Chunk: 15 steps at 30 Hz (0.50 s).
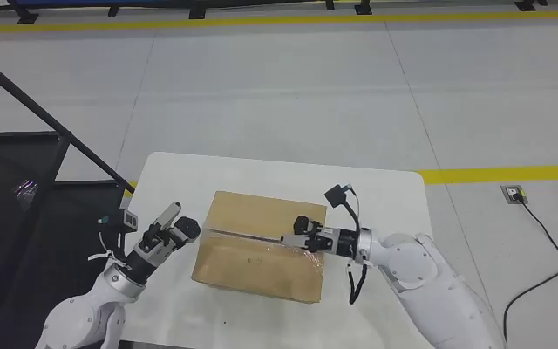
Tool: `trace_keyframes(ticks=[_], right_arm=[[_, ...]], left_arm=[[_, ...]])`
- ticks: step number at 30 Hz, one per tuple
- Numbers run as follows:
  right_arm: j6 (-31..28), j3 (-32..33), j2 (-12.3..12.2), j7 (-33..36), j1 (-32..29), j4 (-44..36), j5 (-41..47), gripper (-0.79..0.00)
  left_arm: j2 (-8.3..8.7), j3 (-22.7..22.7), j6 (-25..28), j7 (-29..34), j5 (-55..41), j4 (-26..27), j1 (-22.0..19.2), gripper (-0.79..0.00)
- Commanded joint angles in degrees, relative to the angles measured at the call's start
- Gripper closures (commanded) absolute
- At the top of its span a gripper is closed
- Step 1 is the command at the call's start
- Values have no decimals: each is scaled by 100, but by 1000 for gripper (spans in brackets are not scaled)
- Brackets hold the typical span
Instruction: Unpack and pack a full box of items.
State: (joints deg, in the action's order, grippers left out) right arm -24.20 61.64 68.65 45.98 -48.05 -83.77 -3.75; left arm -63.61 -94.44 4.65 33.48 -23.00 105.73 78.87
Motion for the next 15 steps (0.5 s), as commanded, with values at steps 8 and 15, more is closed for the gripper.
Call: trace_keyframes(ticks=[8,15], right_arm=[[-89,145,-47,-48,-404,-344,375,-785],[76,280,-90,198,-666,-571,995,-785]], left_arm=[[-7,464,-60,134,426,-186,-318,-785],[-18,686,-72,64,643,-248,-375,-785]])
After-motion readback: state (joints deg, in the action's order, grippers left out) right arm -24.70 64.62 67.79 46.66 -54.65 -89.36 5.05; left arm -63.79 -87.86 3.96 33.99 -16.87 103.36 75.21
